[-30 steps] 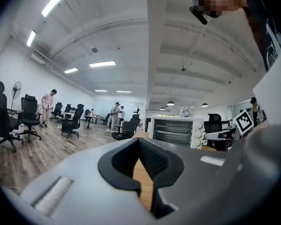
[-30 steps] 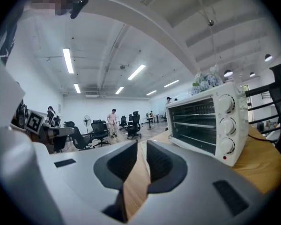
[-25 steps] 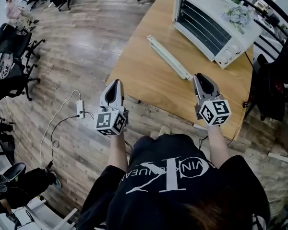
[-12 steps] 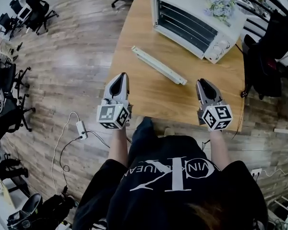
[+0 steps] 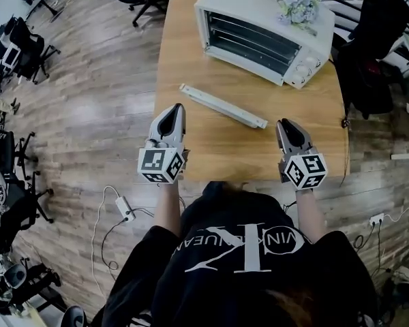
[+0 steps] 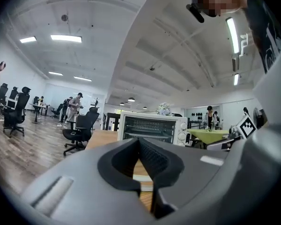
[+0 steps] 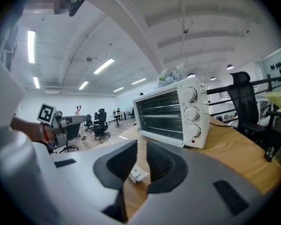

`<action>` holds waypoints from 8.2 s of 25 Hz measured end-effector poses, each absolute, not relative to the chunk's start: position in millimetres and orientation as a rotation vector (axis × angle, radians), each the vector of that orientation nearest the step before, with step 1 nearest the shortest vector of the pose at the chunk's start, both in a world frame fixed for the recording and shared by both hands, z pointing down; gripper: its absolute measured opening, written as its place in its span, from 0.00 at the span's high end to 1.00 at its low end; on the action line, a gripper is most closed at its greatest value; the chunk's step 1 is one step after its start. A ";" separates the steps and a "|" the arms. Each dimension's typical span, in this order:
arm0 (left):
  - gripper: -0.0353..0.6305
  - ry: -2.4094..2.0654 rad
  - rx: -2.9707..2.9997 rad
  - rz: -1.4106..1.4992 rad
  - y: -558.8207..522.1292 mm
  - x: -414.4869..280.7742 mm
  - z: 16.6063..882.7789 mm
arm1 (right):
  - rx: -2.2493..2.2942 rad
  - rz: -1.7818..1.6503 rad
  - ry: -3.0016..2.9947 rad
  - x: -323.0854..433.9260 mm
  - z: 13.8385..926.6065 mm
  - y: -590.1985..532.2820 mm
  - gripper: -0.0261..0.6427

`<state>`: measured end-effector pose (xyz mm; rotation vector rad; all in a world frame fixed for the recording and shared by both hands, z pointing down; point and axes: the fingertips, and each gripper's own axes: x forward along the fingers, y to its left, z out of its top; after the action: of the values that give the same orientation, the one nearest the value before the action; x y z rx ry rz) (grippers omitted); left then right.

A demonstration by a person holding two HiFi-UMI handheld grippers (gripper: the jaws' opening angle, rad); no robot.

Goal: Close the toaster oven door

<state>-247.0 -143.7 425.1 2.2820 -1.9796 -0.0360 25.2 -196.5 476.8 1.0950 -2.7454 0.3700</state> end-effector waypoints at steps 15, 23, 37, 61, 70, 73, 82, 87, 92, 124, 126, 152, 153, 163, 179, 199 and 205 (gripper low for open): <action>0.93 -1.707 2.489 0.006 -179.8 -255.8 433.6 | 1.310 0.485 -2.647 0.6 502.2 -183.9 0.93; 0.93 -1.580 2.526 0.029 -184.8 -248.2 451.5 | 1.339 0.595 -2.541 -4.0 525.5 -167.7 0.93; 0.93 -1.394 2.552 0.089 -180.6 -221.1 485.0 | 1.403 0.824 -2.395 -15.7 566.0 -164.4 0.93; 0.93 -1.323 2.512 0.101 -154.4 -218.8 513.9 | 1.531 0.870 -2.264 -26.0 590.0 -197.3 0.85; 0.93 -1.367 2.503 0.088 -147.4 -235.1 509.8 | 1.561 0.791 -2.254 -23.3 589.3 -198.5 0.85; 0.93 -1.391 2.493 0.080 -147.5 -242.3 507.4 | 1.573 0.774 -2.265 -22.2 584.9 -199.8 0.85; 0.93 -1.467 2.476 0.035 -148.1 -262.3 494.1 | 1.612 0.639 -2.341 -22.2 541.7 -208.7 0.85; 0.93 -1.490 2.480 0.014 -152.8 -259.7 483.9 | 1.632 0.567 -2.387 -17.8 511.7 -219.6 0.85; 0.93 -1.498 2.481 0.000 -164.4 -257.7 475.1 | 1.631 0.519 -2.412 -17.9 493.6 -229.9 0.85; 0.93 -1.568 2.459 -0.060 -260.5 -248.4 423.4 | 1.652 0.417 -2.533 -3.6 390.8 -327.6 0.85; 0.93 -1.572 2.456 -0.059 -262.7 -248.7 423.4 | 1.654 0.418 -2.539 -3.8 388.2 -330.9 0.85; 0.93 -1.625 2.400 -0.054 -268.5 -258.6 424.3 | 1.666 0.361 -2.539 2.0 365.4 -378.2 0.85; 0.93 -1.628 2.398 -0.054 -269.0 -259.2 424.5 | 1.667 0.359 -2.537 2.3 365.5 -380.0 0.85; 0.93 -1.645 2.385 -0.054 -263.4 -262.7 426.2 | 1.687 0.340 -2.517 7.4 363.9 -383.0 0.85; 0.93 -1.670 2.411 -0.082 -254.6 -261.2 410.3 | 1.577 0.253 -2.651 -2.2 348.1 -350.9 0.91; 0.93 -1.780 2.428 -0.094 -220.9 -265.5 390.6 | 1.466 0.214 -2.732 -3.3 362.5 -280.7 0.92; 0.93 -1.816 2.422 -0.129 -217.1 -270.5 383.1 | 1.478 0.175 -2.754 -1.1 357.3 -268.3 0.92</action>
<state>-270.5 -217.1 383.1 2.4215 -1.8165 -0.1290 -1.1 -268.3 357.3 1.4782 -2.7539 0.1753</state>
